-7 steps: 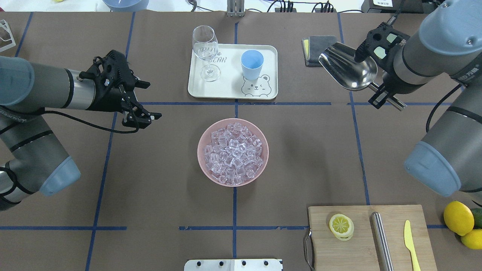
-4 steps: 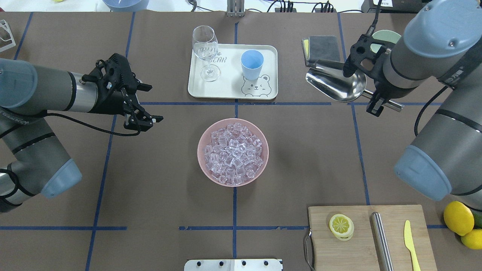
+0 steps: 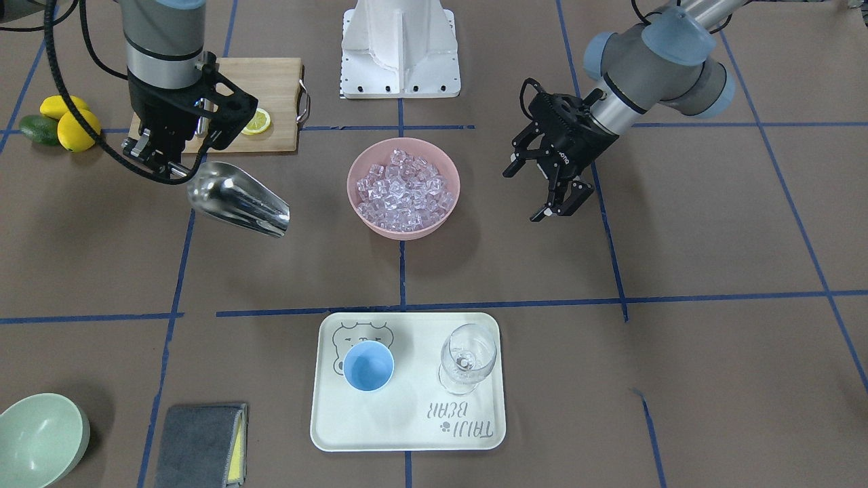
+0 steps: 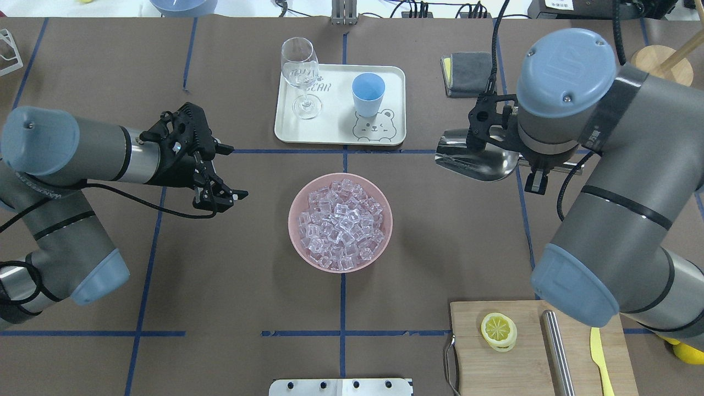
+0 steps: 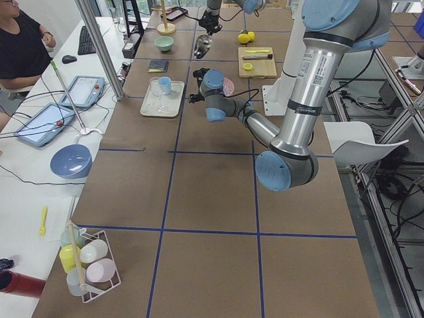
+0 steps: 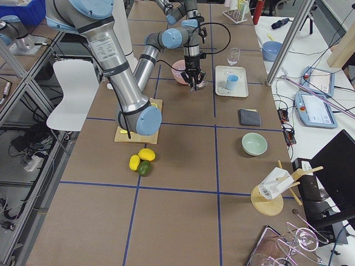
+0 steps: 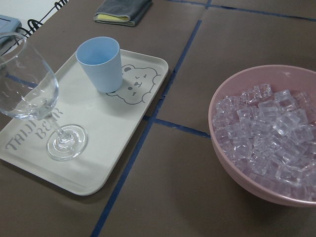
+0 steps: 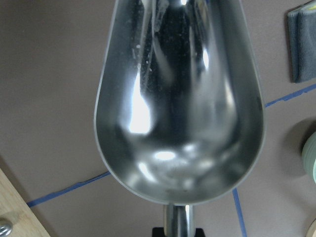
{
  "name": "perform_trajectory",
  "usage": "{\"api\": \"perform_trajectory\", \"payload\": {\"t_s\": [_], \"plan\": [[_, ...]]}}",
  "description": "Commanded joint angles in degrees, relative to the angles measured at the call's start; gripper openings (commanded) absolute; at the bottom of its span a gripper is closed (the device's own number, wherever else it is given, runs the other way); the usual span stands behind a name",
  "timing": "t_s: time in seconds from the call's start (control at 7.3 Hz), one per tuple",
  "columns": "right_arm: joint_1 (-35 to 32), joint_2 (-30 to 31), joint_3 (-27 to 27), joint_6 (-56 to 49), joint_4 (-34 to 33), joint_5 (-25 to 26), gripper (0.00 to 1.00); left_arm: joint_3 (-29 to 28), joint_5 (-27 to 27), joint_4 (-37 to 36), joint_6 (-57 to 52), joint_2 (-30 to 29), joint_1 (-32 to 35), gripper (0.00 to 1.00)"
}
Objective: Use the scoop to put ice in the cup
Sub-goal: 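Carry the scoop toward the ice bowl while the left gripper moves beside it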
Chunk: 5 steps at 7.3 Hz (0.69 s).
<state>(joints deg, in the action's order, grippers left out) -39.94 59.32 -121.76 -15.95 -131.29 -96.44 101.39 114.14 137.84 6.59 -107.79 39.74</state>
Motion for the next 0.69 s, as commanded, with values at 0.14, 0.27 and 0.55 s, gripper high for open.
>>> {"api": "perform_trajectory", "payload": {"t_s": [0.14, 0.27, 0.55], "plan": [[2.58, -1.92, -0.05, -0.57, -2.21, 1.95, 0.0, -1.45, 0.03, -0.38, -0.43, 0.03, -3.16, 1.0], [3.54, -5.41, 0.47, -0.66, -7.18, 3.61, 0.0, -2.33, 0.03, -0.38, -0.7, -0.05, -4.22, 1.0], [3.64, -9.48, 2.84, -3.73, -10.22, 3.8, 0.0, -4.0, 8.07, -0.29, -5.49, -1.01, -6.78, 1.0]]}}
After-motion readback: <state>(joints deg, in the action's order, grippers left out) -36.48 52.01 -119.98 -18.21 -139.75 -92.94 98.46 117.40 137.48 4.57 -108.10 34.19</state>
